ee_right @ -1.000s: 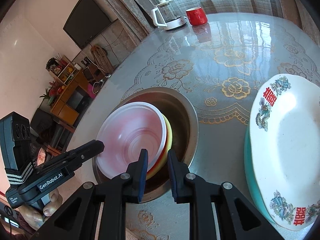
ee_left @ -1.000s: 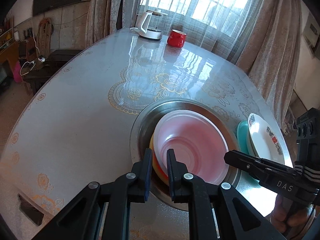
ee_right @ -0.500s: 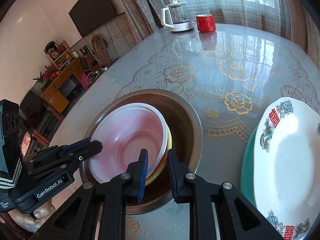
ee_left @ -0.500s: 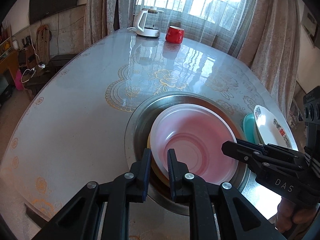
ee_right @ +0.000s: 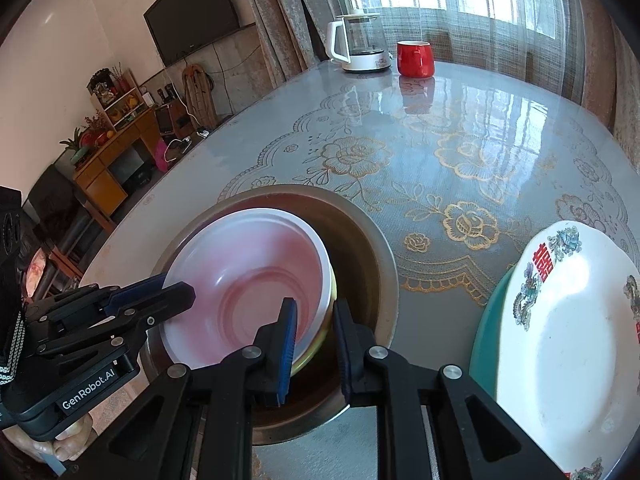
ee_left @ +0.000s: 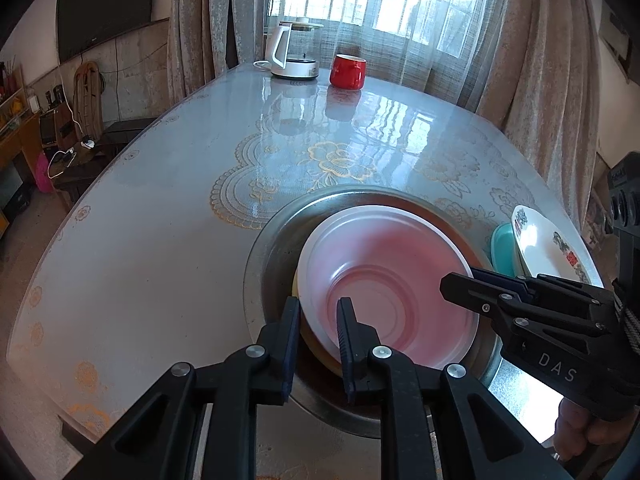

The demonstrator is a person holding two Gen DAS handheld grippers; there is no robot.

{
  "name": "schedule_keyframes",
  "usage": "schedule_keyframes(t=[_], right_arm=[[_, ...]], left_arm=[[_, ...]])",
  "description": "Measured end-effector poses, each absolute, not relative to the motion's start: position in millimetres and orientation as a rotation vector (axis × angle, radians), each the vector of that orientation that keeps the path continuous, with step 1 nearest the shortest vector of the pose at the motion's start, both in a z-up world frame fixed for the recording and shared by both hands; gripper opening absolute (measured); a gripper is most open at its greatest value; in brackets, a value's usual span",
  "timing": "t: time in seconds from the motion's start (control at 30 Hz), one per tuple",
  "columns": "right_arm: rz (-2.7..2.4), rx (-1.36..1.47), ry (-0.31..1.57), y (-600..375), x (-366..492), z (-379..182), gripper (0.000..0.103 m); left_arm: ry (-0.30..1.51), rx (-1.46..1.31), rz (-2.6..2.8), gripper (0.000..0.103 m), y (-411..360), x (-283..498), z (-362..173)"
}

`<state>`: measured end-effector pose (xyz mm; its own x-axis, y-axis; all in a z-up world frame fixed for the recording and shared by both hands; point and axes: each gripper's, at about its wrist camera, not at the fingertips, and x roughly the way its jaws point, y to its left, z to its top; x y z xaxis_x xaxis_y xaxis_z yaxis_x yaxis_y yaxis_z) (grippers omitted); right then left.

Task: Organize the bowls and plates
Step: 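Carry the red bowl over the steel bowl and lower it onto the yellow bowl, then open the left tool and withdraw it from the nested bowls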

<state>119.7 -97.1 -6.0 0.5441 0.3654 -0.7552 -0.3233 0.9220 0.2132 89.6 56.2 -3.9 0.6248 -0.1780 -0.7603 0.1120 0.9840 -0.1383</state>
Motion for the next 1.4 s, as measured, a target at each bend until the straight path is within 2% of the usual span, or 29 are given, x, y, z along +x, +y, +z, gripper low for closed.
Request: schedule_keyframes(t=[0.77,0.9,1.1,1.27,1.4], right_arm=[[0.400,0.045,0.888,-97.4,113.5,-5.4,0.019],[0.369,0.004,0.862,-92.4,116.3,-4.3,0.011],[0.373,0.043,0.880,-99.6,125.1,-6.5,0.010],[0.402,0.105,0.866,-110.5,123.2,-4.7,0.017],[0.415,0.137,0.843,-118.2,114.2,-0.8,0.018]], left_arm=[[0.865,-0.054,-0.129,0.018,49.4,88.2,-7.9],[0.845,-0.027,-0.113,0.018,44.4,93.5,-3.7],[0.845,-0.030,-0.103,0.018,48.7,100.4,-5.7],[0.847,-0.087,-0.111,0.018,61.6,95.4,-5.3],[0.808,-0.081,-0.112,0.018,65.6,82.3,3.5]])
